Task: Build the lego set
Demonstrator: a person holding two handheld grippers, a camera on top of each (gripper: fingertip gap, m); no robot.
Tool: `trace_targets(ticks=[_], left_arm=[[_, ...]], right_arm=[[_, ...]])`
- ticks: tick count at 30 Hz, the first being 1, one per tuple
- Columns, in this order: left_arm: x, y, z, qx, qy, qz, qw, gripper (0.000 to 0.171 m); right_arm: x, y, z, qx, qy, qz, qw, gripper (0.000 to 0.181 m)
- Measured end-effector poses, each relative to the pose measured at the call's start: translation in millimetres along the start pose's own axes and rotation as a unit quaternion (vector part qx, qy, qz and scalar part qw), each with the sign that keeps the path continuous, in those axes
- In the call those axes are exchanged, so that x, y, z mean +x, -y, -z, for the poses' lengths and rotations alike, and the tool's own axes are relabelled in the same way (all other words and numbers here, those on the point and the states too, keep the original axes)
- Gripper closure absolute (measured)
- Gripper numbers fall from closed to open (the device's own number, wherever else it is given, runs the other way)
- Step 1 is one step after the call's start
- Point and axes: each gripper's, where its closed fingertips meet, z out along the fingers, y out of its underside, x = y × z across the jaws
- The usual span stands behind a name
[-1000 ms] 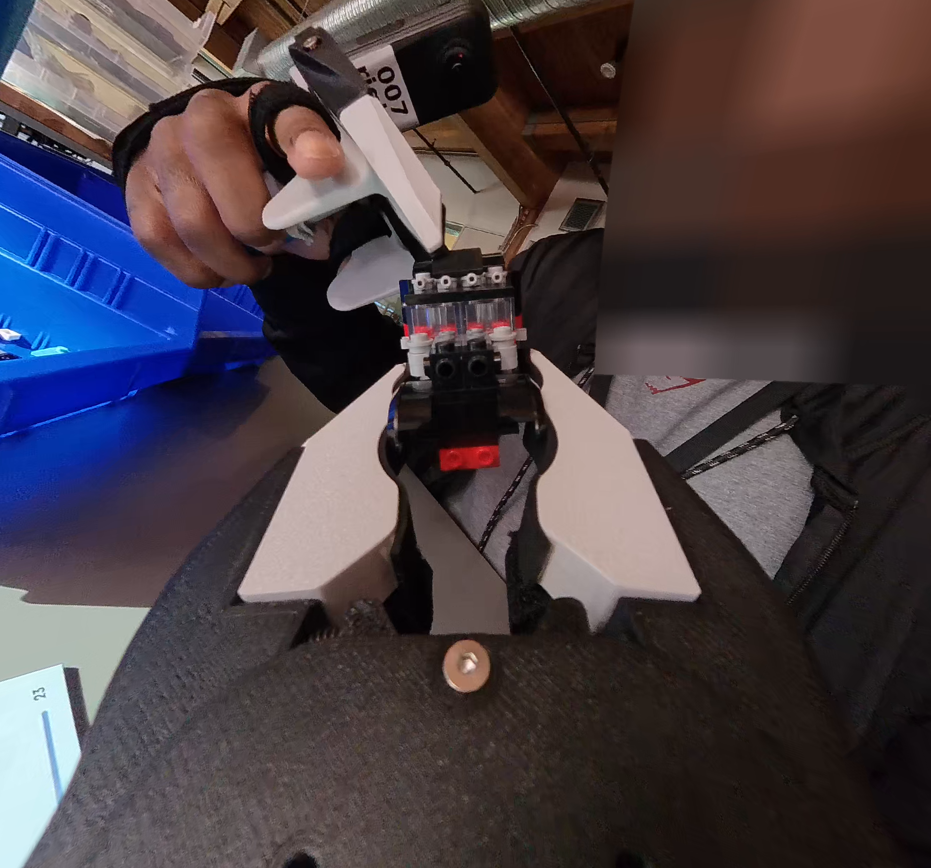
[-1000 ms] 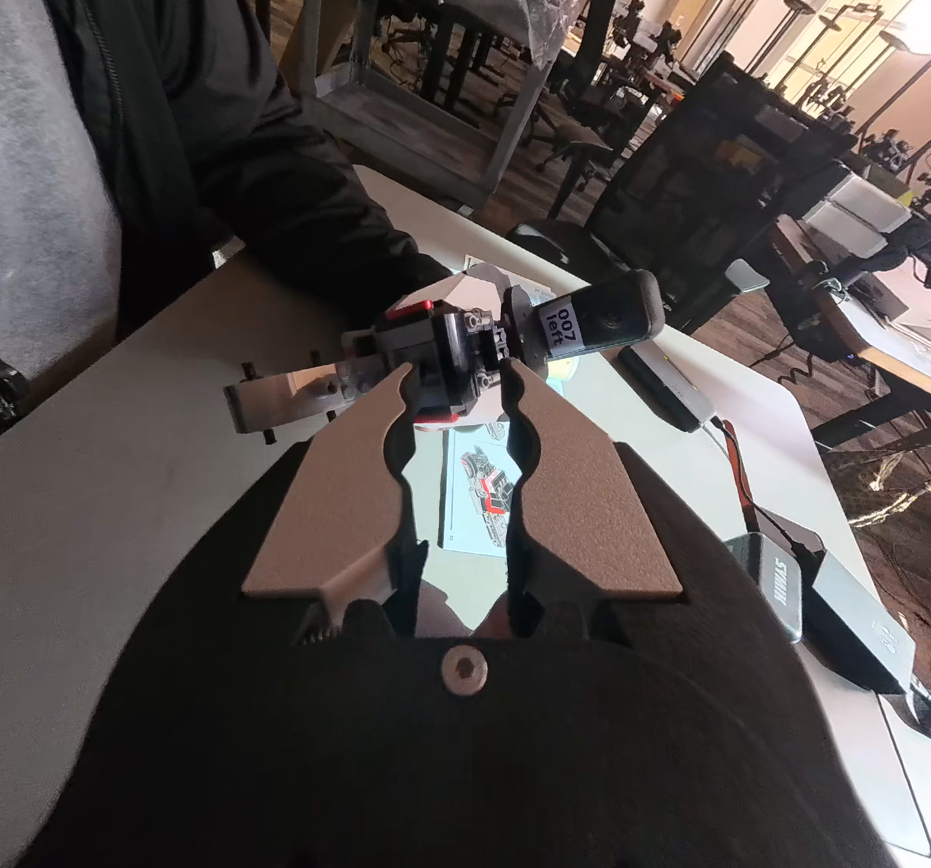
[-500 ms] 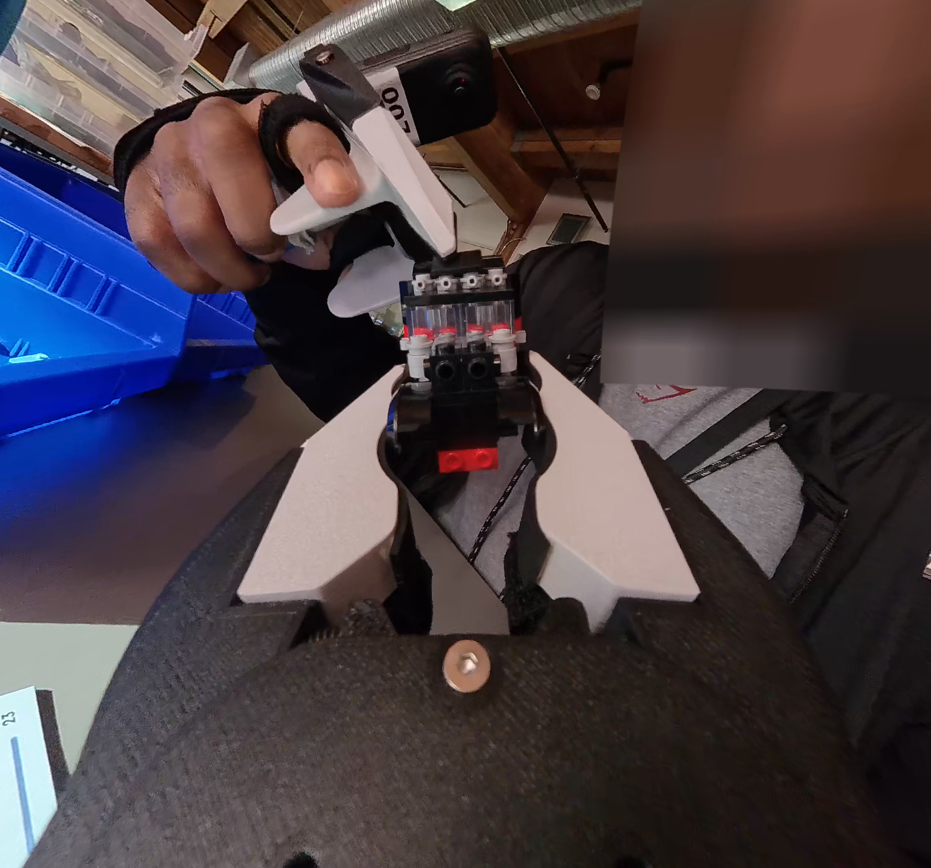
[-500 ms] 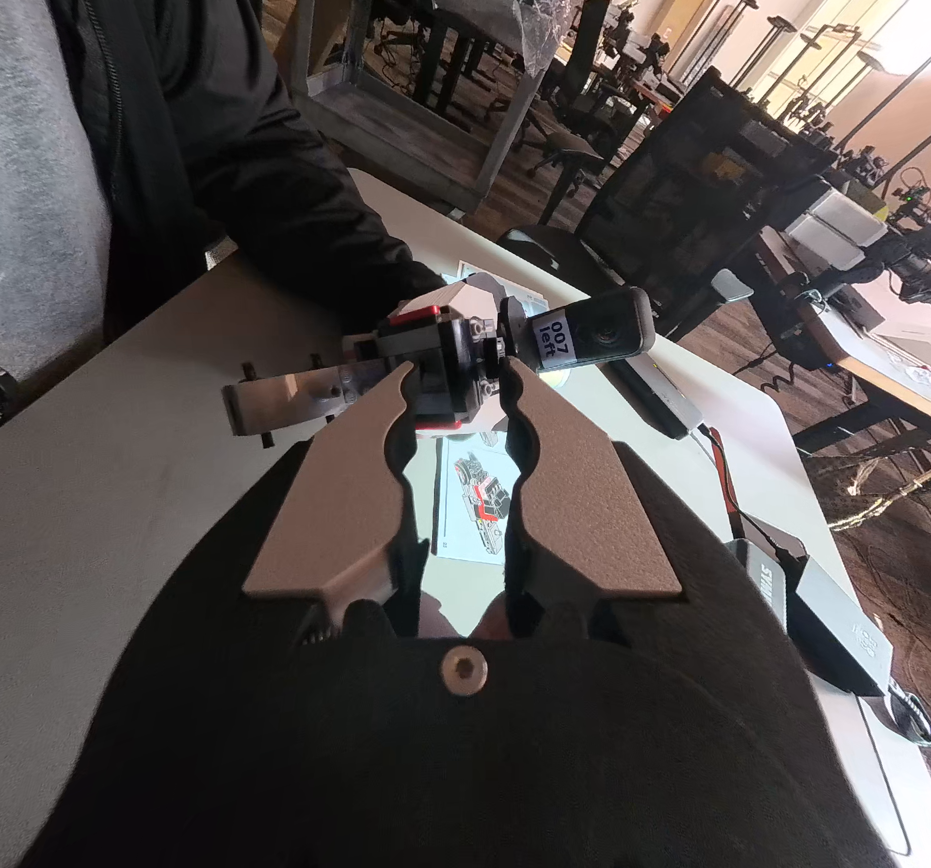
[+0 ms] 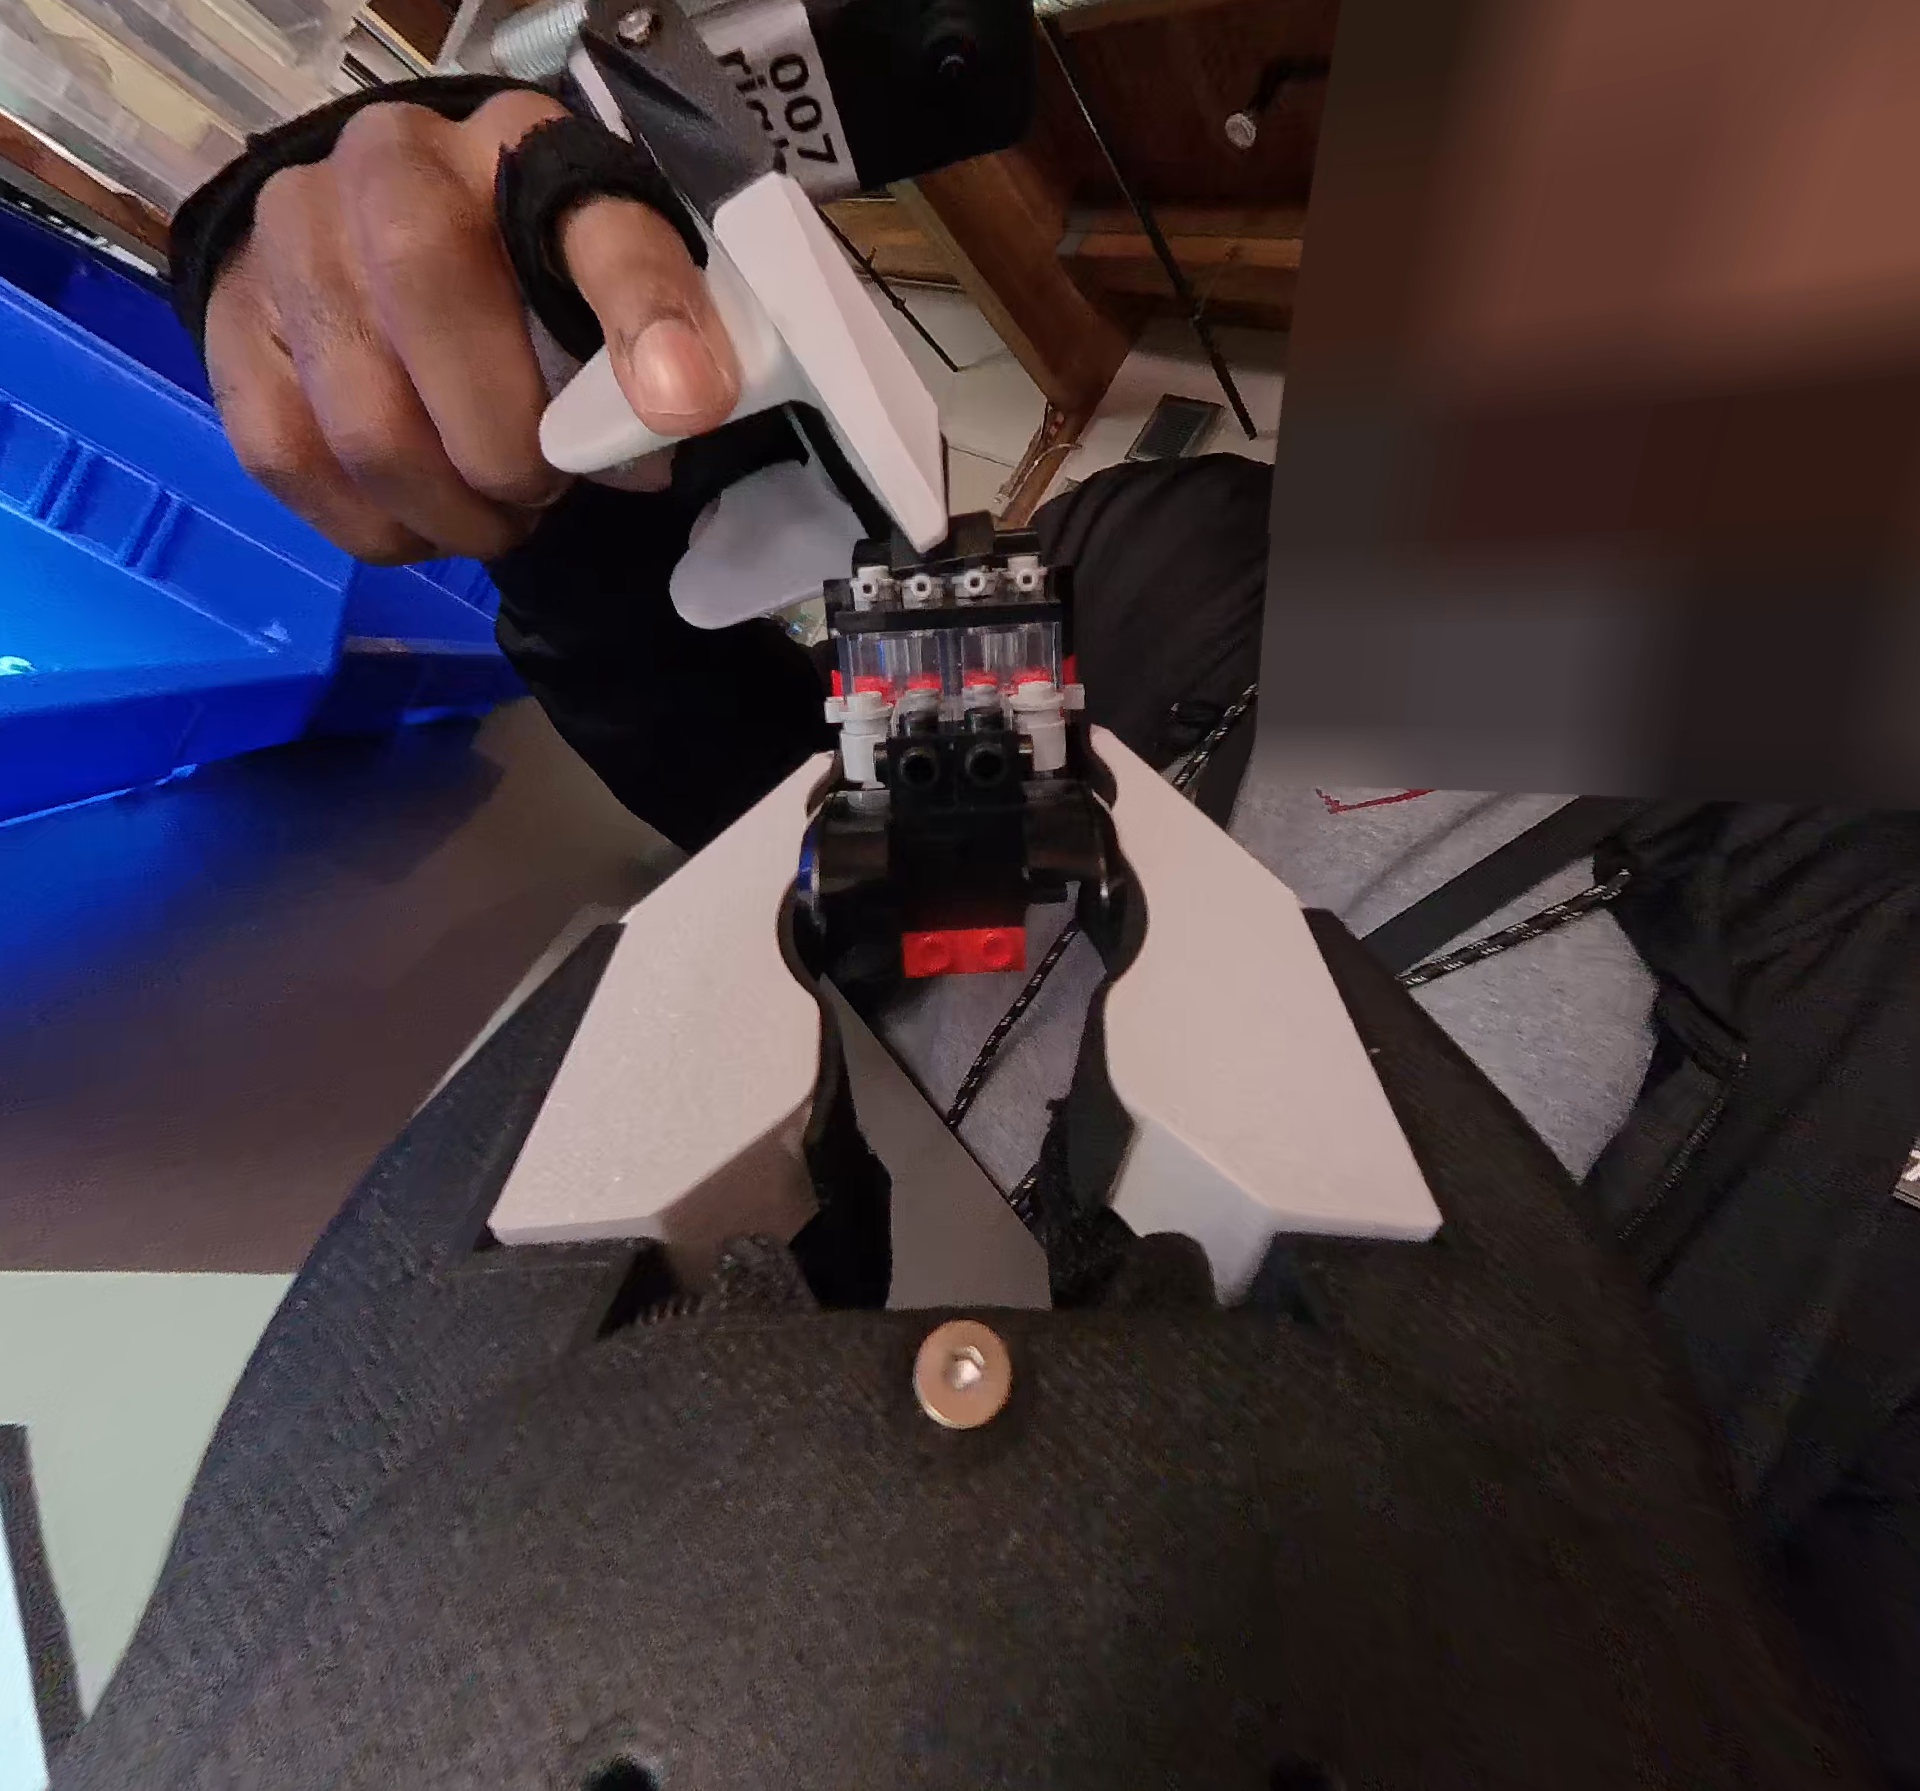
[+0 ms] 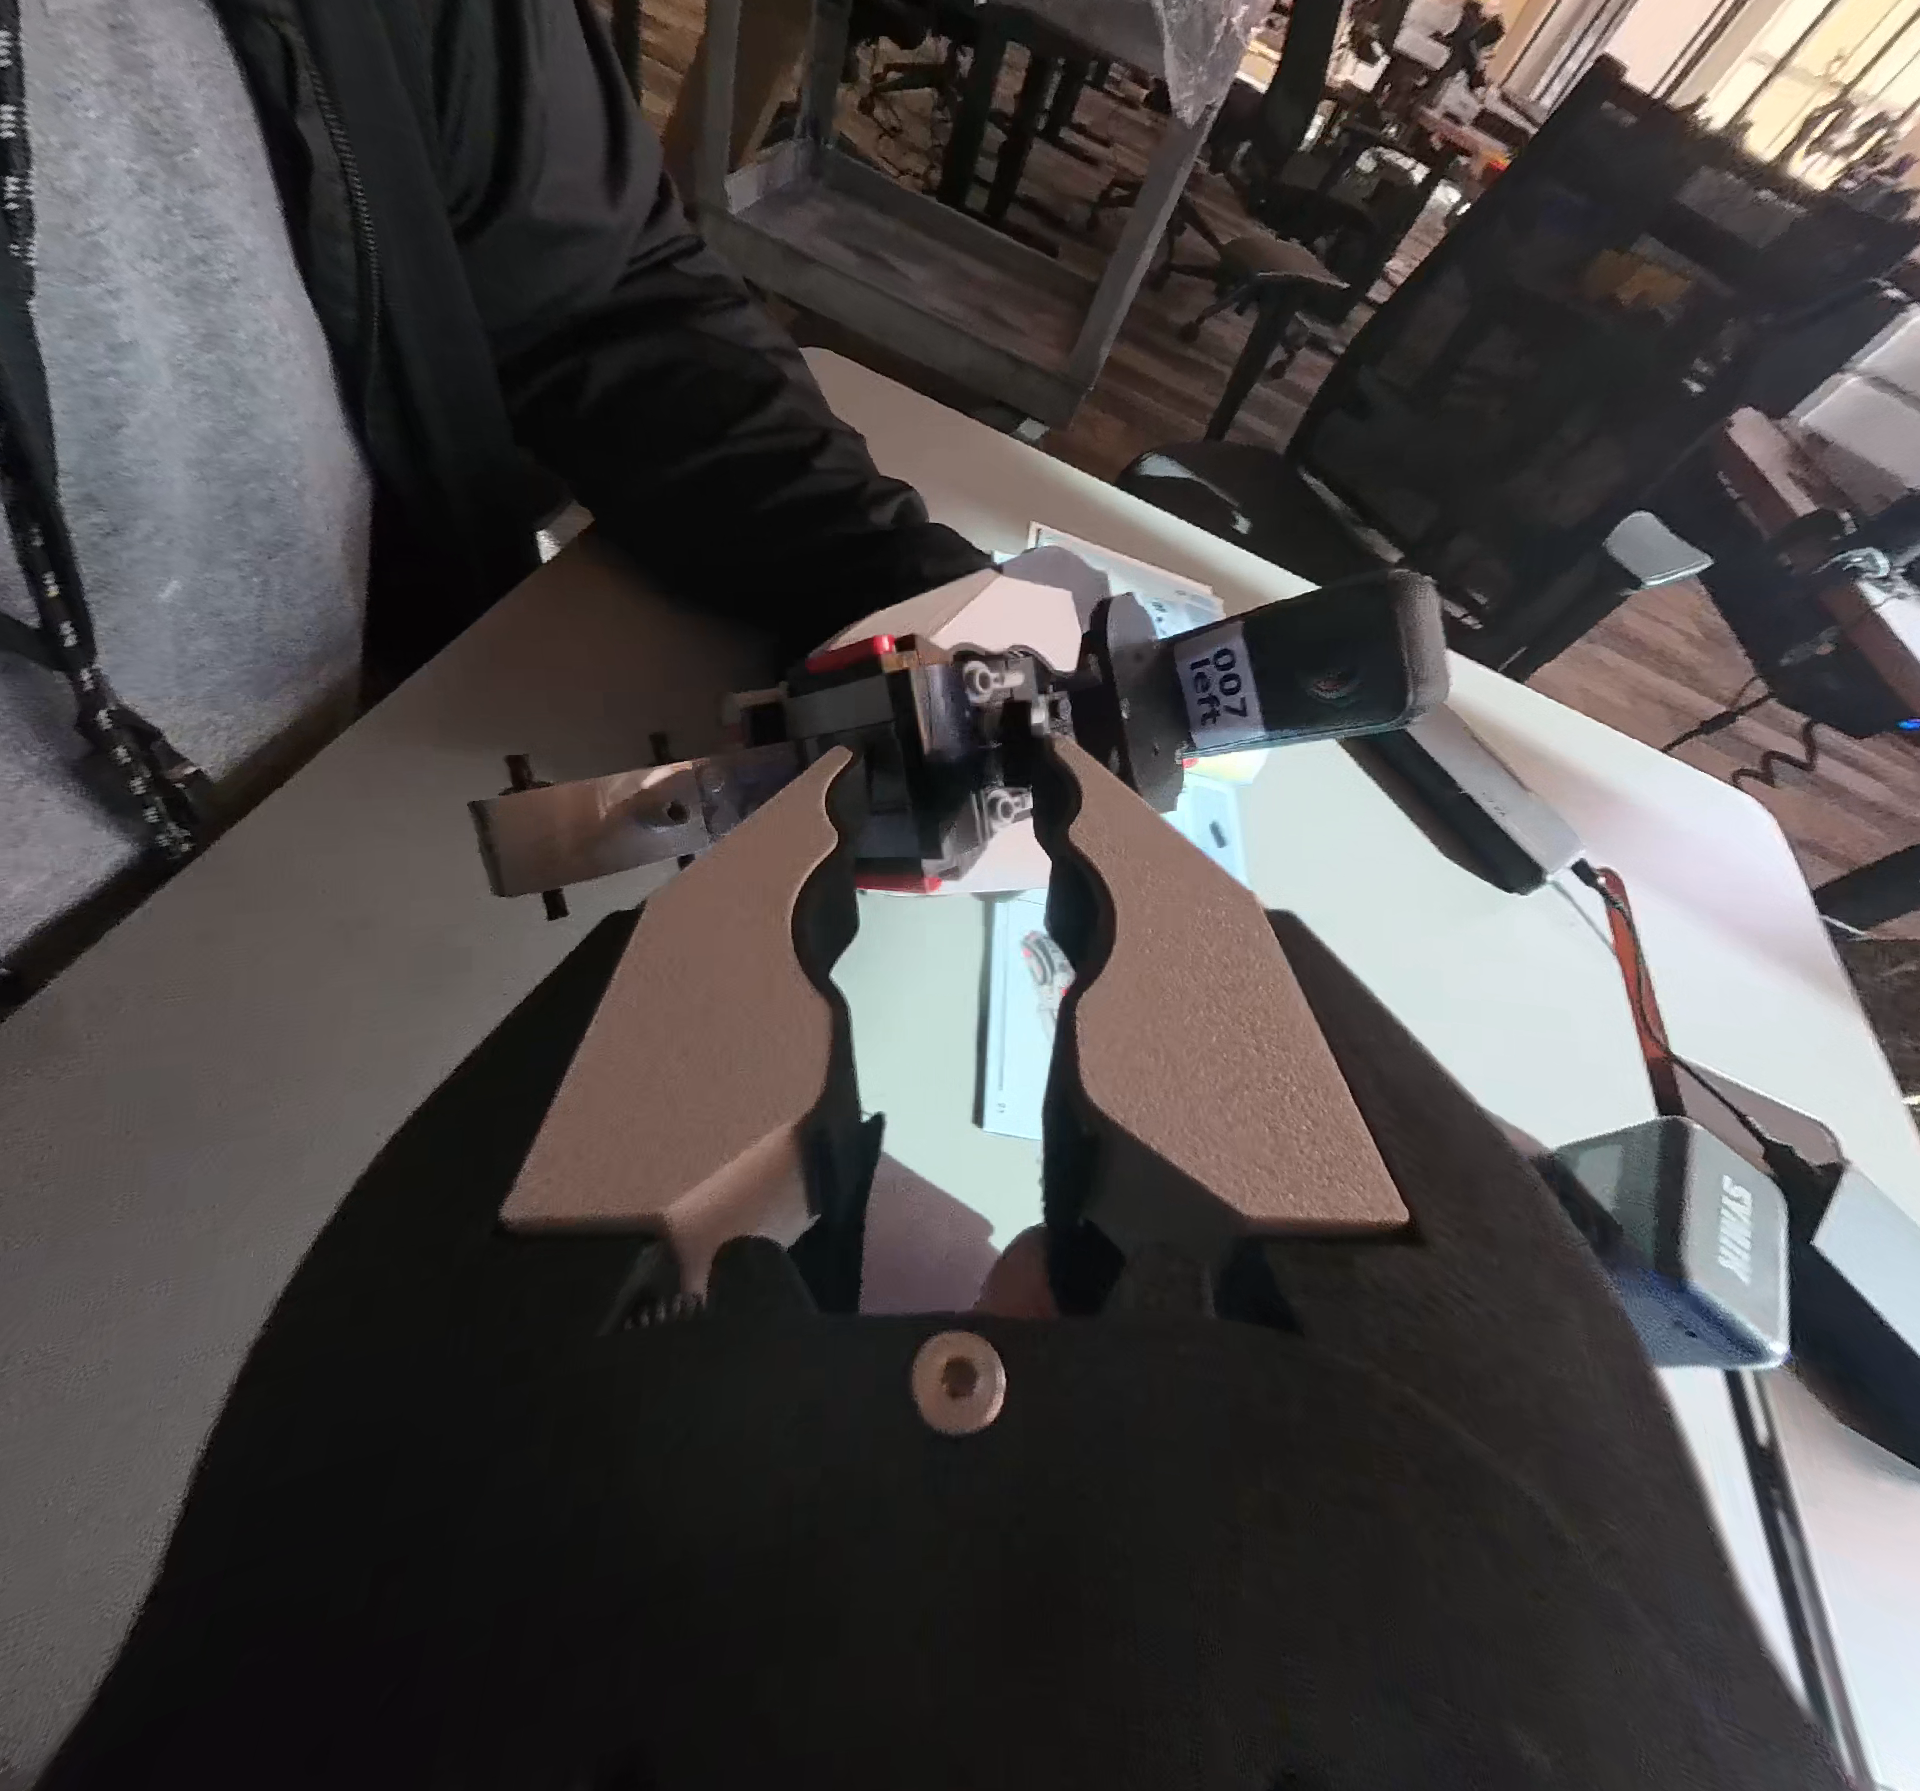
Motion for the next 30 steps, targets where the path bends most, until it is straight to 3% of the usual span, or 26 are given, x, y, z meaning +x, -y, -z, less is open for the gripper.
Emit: trace_targets(ticks=[30], left_arm=[[-6.0, 8.2, -8.0, 0.032, 0.006, 0.031, 0.999, 0.131]], right_arm=[[1.3, 0.3, 10.1, -0.013, -0.008, 0.004, 1.0, 0.149]])
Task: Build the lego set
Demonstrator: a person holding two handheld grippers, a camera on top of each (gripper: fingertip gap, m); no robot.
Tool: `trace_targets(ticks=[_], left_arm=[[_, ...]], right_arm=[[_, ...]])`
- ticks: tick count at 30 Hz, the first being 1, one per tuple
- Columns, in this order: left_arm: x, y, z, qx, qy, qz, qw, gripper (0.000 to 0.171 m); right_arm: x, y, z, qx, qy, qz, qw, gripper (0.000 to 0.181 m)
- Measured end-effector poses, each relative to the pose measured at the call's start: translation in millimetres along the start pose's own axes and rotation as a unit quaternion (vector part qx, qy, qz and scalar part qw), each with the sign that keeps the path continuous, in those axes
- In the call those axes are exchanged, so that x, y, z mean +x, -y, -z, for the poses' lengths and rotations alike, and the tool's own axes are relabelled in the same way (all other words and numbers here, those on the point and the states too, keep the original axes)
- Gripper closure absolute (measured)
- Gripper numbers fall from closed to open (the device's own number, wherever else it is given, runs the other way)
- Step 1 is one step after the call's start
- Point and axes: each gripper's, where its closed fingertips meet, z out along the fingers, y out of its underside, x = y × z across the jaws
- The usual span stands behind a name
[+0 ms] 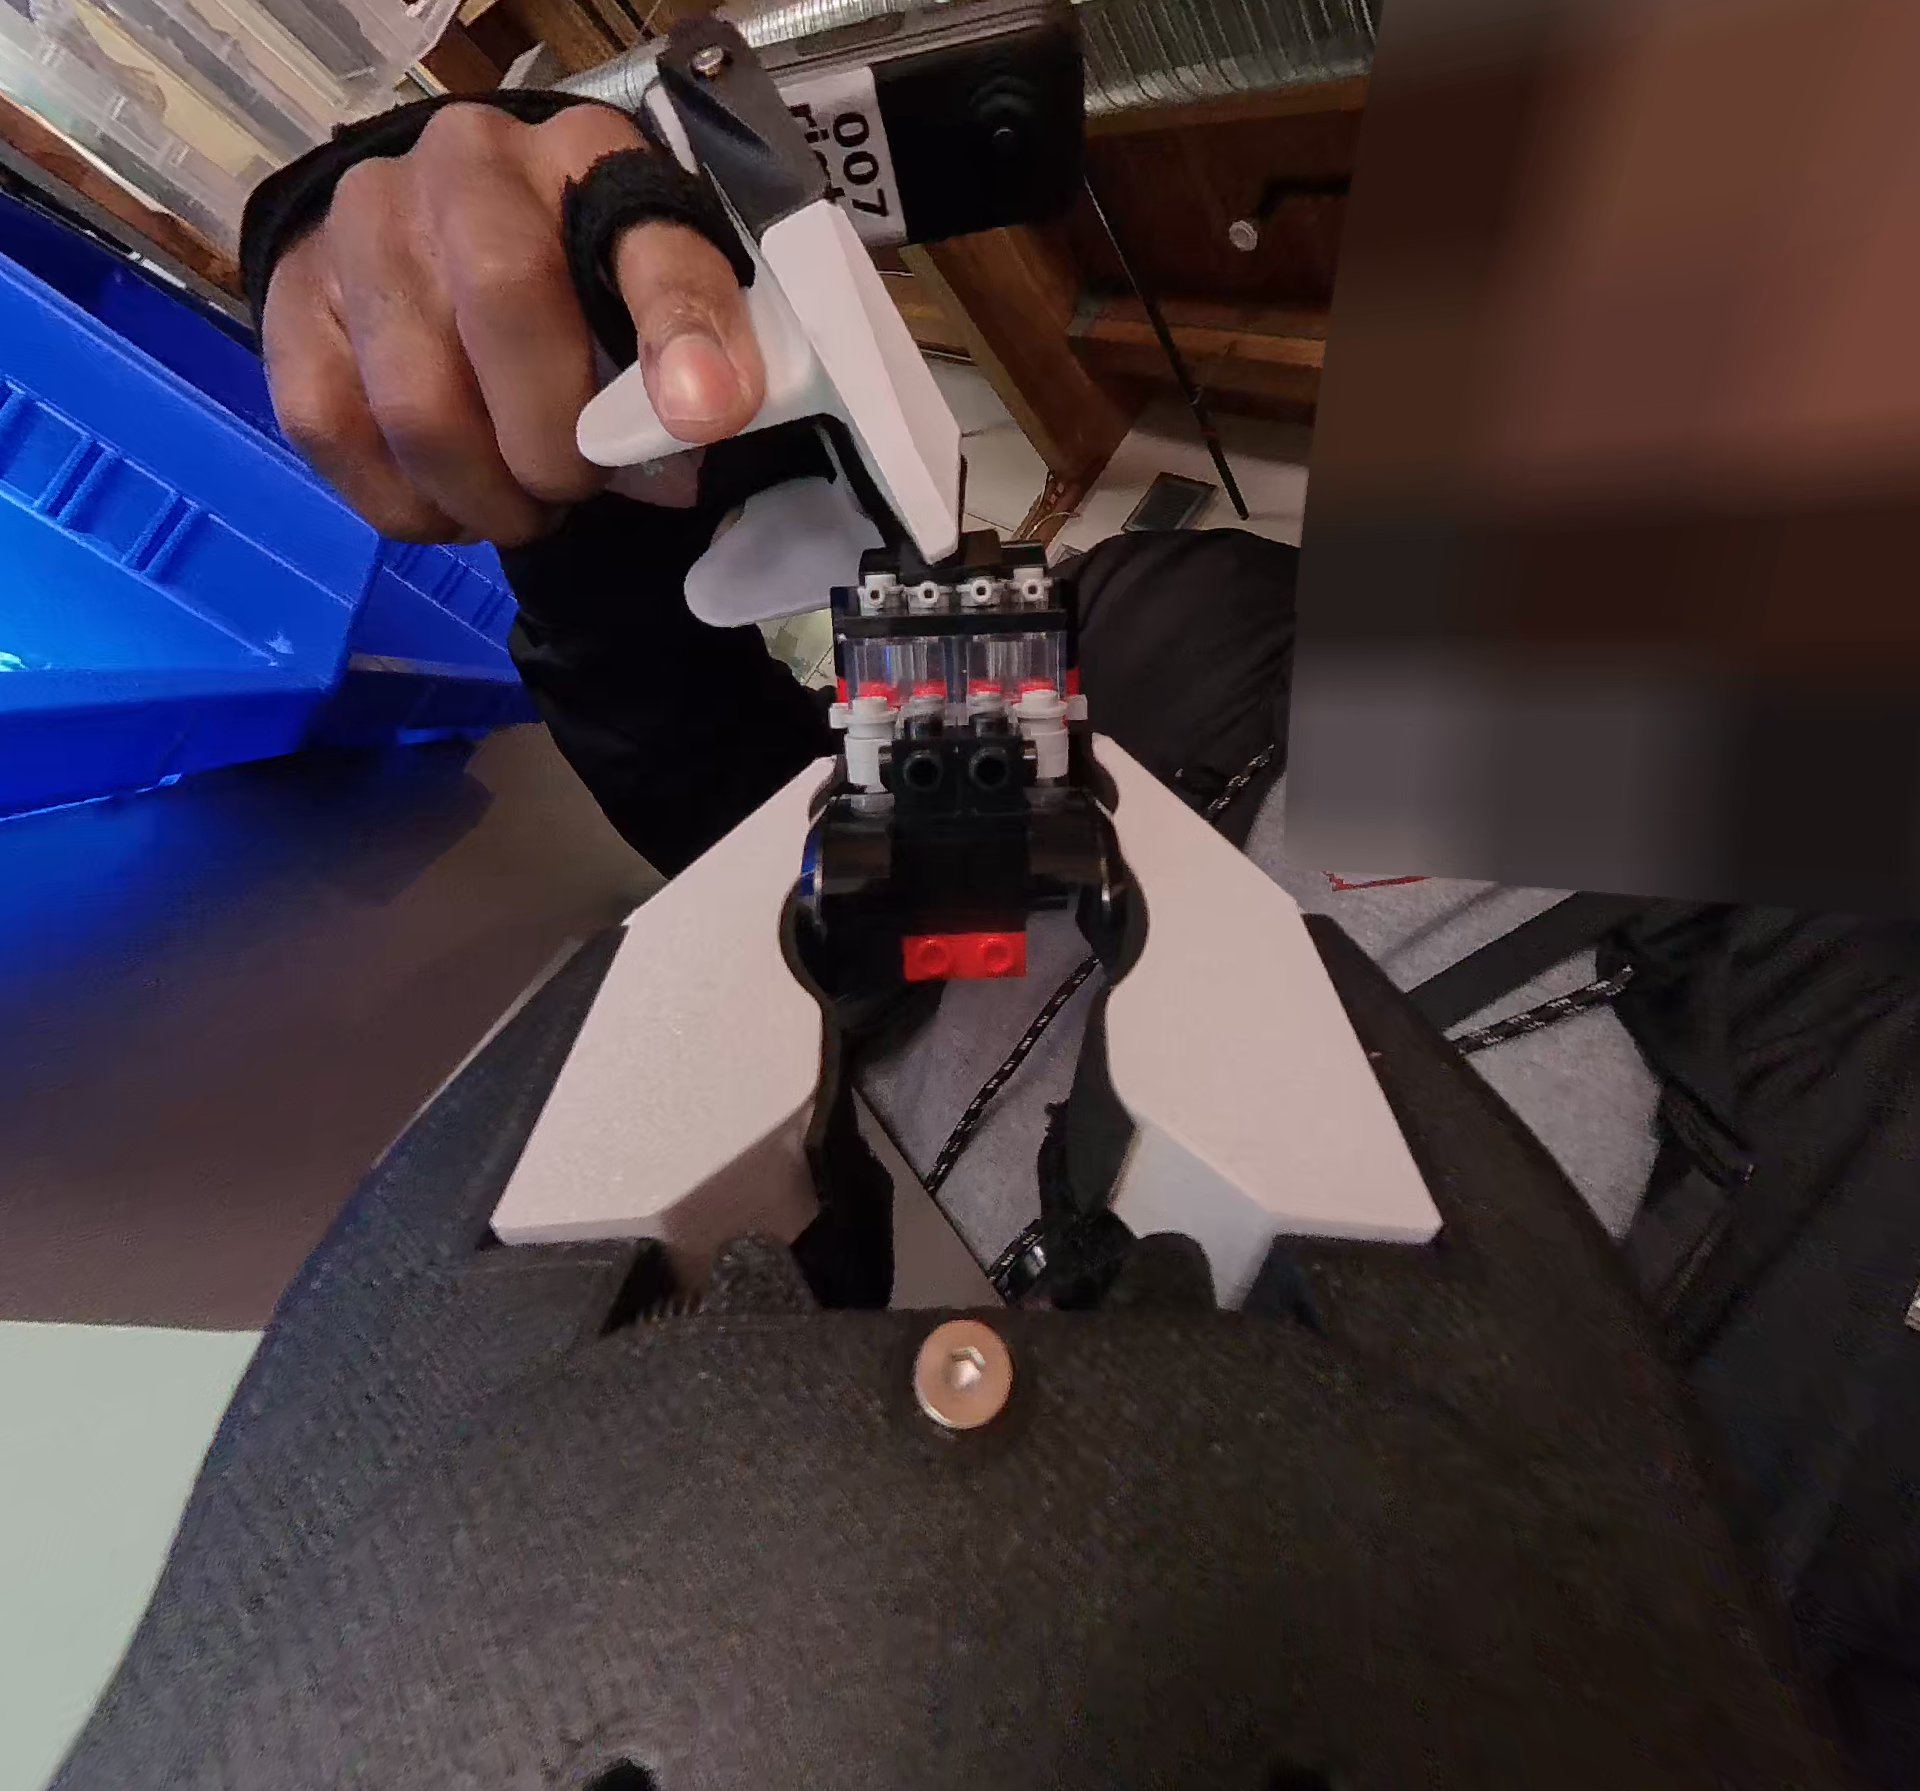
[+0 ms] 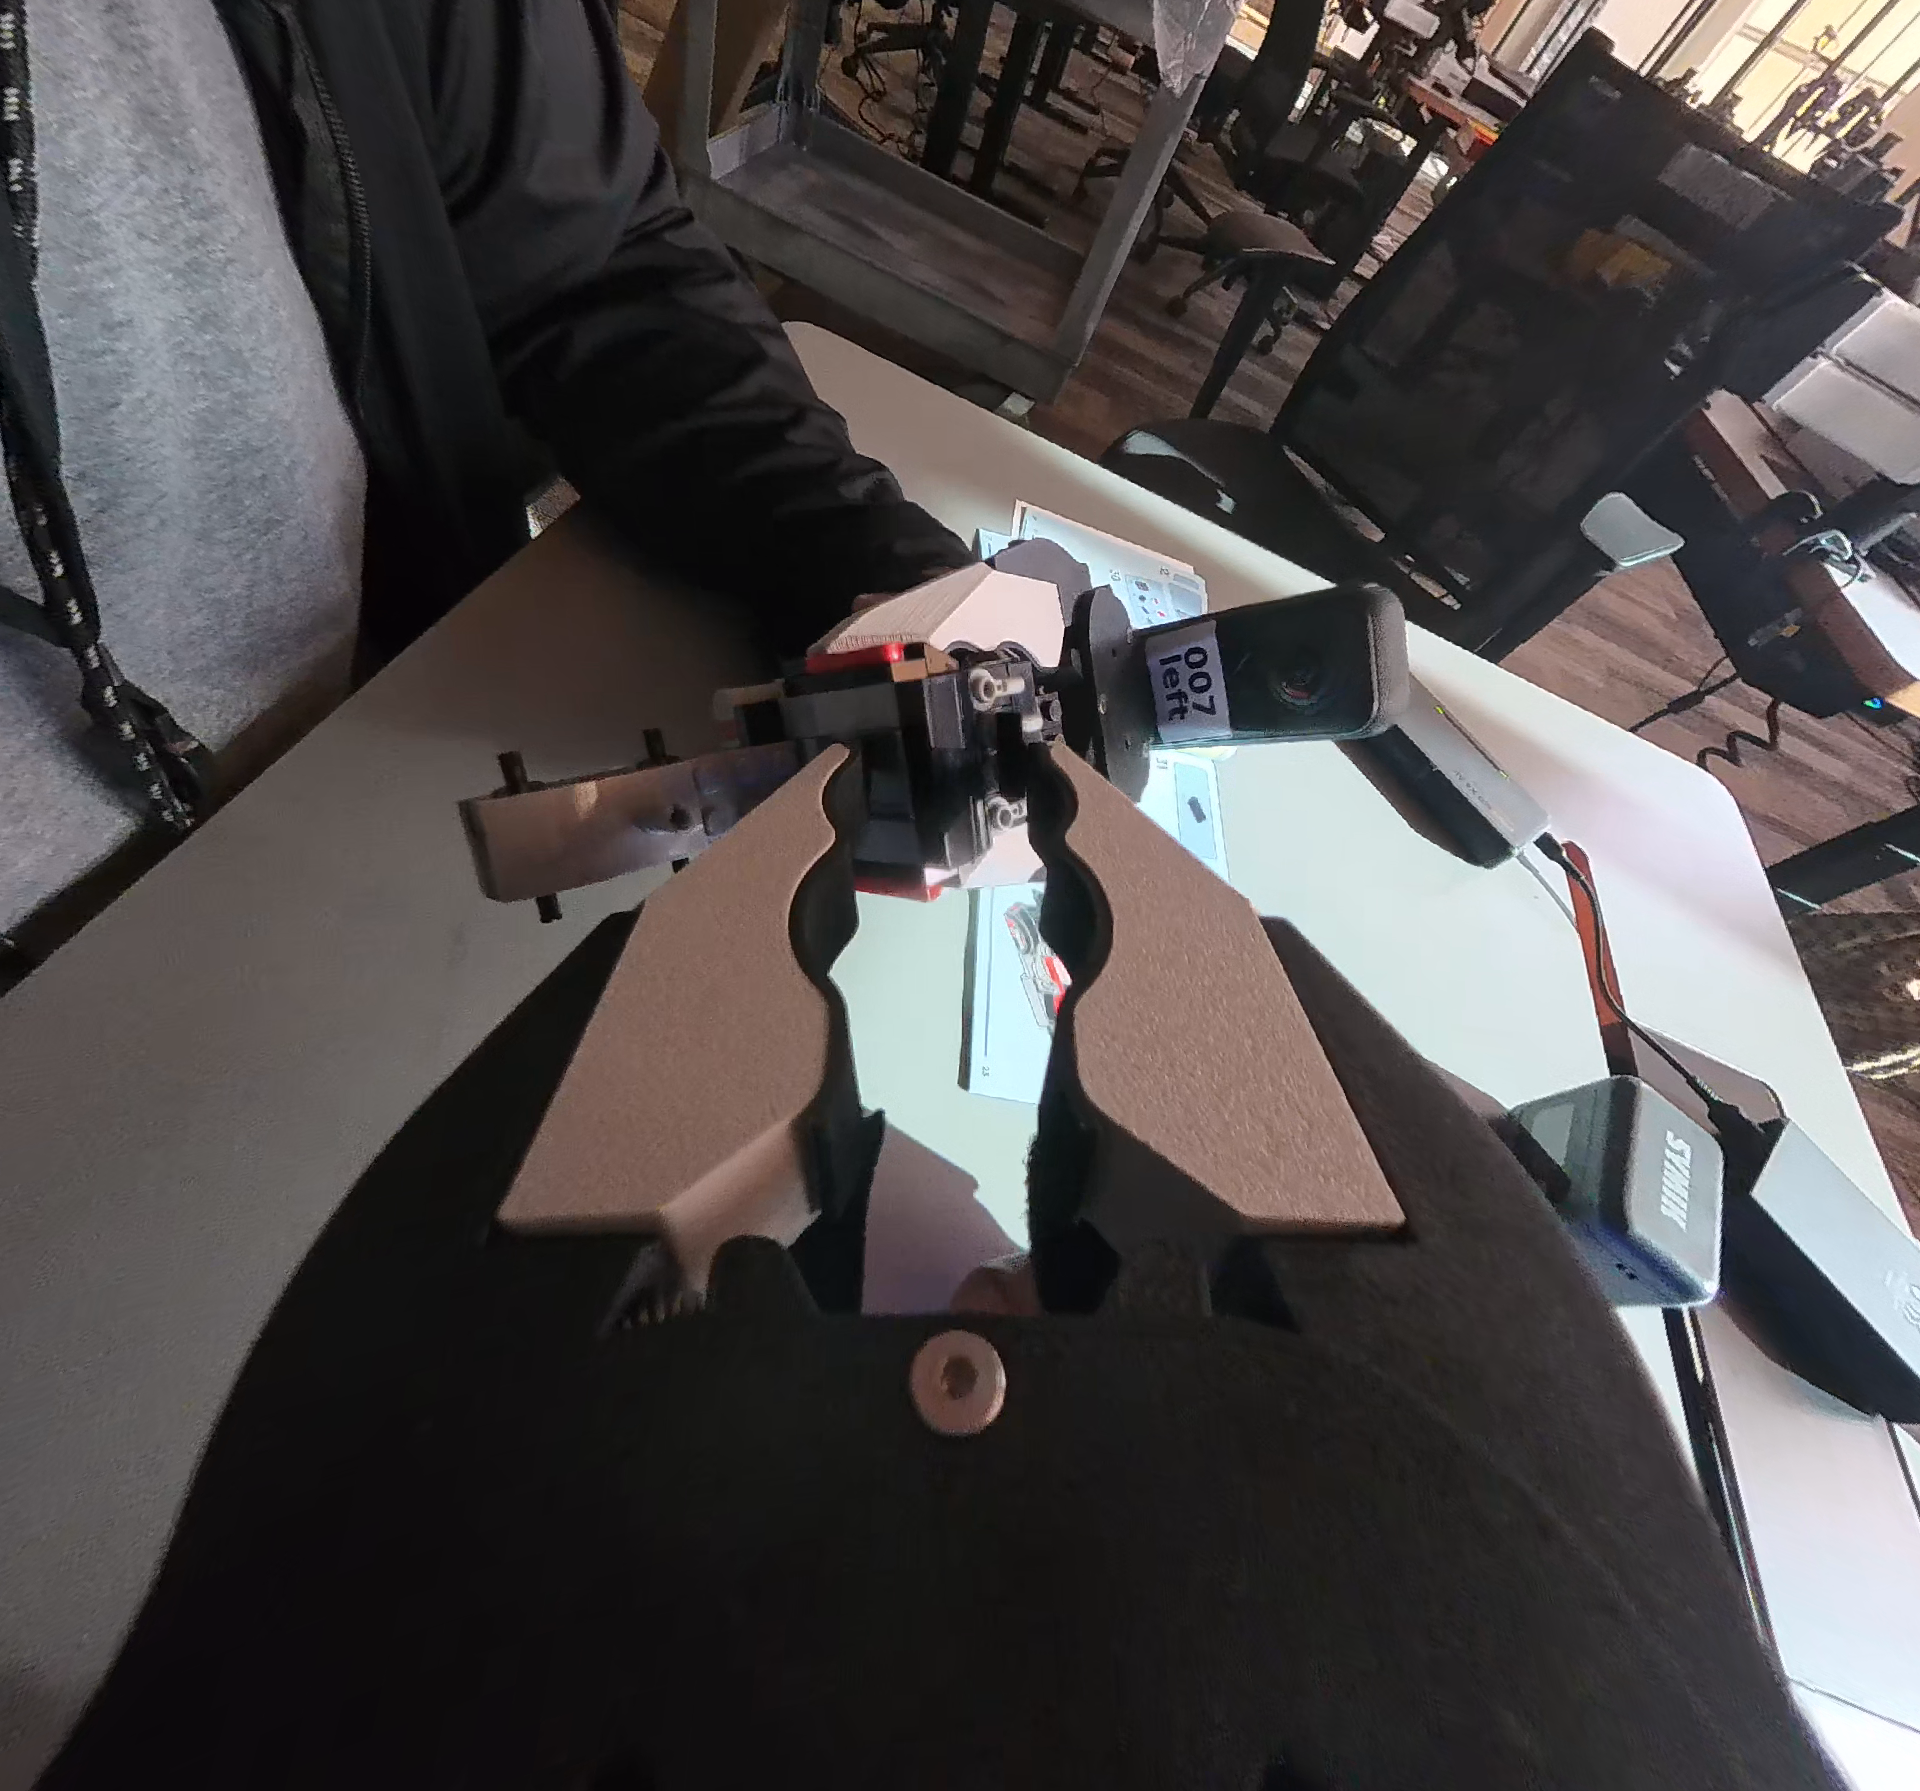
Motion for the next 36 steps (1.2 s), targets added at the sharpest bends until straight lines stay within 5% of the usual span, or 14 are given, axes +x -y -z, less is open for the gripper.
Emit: trace_targets(ticks=[23, 36], left_arm=[[-7.4, -7.4, -4.3, -0.008, 0.001, 0.044, 0.999, 0.131], [4.0, 0.6, 1.0, -0.009, 0.011, -0.045, 0.999, 0.129]], right_arm=[[-7.4, -9.6, 5.1, -0.014, 0.03, -0.03, 0.999, 0.15], [-4.2, 3.1, 3.1, 0.0, 0.001, 0.005, 1.0, 0.133]])
